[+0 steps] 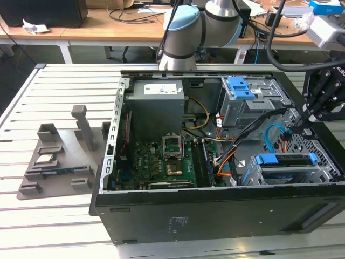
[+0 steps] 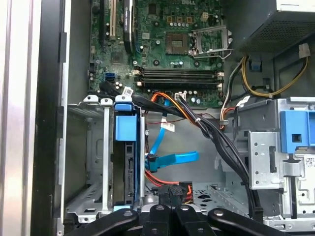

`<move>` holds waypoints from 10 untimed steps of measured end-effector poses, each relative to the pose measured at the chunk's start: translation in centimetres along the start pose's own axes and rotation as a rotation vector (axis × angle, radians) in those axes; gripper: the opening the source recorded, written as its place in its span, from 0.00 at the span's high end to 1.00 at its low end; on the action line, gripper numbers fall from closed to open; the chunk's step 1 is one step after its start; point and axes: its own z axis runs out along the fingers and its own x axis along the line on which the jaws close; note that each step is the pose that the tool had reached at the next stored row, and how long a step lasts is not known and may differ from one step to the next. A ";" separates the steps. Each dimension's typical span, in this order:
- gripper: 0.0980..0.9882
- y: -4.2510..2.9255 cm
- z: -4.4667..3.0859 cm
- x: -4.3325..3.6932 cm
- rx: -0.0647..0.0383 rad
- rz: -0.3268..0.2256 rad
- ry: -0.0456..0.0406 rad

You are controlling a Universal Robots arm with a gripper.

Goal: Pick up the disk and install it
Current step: 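Insert the first disk wire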

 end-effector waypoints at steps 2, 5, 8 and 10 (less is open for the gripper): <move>0.99 -0.25 0.18 -0.69 0.000 0.000 0.0012; 0.99 -0.31 0.26 -0.96 0.000 0.000 0.0014; 0.99 -0.32 0.26 -0.97 0.000 0.000 0.0012; 0.99 -0.32 0.26 -0.97 0.000 0.000 0.0010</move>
